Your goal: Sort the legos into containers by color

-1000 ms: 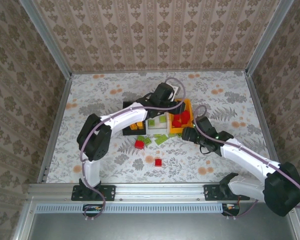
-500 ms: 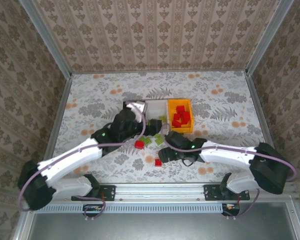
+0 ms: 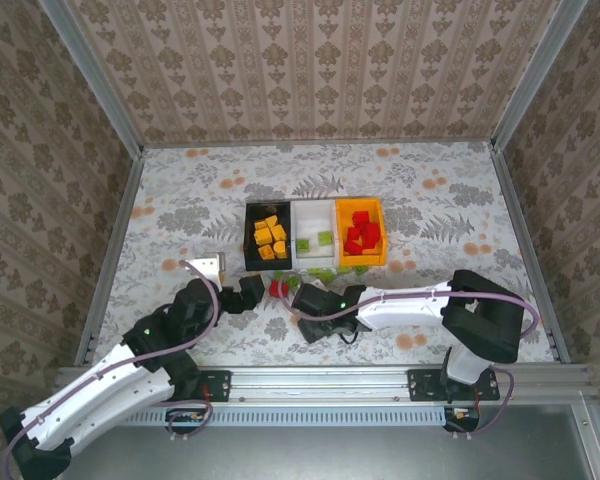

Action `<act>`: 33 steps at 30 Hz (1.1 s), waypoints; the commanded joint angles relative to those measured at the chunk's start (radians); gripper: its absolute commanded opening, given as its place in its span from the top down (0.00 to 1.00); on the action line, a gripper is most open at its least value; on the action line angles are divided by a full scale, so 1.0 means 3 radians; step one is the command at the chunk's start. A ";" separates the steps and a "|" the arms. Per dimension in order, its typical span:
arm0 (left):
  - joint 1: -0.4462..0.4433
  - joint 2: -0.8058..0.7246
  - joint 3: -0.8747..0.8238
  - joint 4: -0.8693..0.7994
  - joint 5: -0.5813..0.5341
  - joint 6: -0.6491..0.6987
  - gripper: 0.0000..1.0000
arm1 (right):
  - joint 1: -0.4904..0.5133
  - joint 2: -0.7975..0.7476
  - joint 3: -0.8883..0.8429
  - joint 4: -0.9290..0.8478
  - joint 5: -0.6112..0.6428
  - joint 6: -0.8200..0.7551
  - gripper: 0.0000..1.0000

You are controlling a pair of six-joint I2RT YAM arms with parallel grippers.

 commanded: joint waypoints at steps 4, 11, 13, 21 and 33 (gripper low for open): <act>0.0035 0.0031 -0.0029 -0.0040 0.0002 -0.0070 0.00 | 0.0020 -0.0031 0.0010 -0.0151 0.0211 0.0085 0.56; 0.0043 0.0573 0.0150 0.0162 0.0427 0.0185 0.00 | -0.0214 -0.0437 -0.0141 -0.0114 0.0376 0.0139 0.66; 0.0039 0.0747 0.0211 0.0174 0.0480 0.0254 0.00 | -0.0346 -0.0666 -0.0143 -0.0133 0.0421 0.0080 0.67; 0.0019 0.1155 0.0267 0.0357 0.0568 0.0392 0.00 | -0.1405 -0.0976 0.0238 -0.0185 0.0343 -0.0020 0.66; 0.0022 0.1545 0.0380 0.0305 0.0544 0.0552 0.00 | -0.2058 0.0233 0.1272 -0.0326 0.0263 -0.0077 0.51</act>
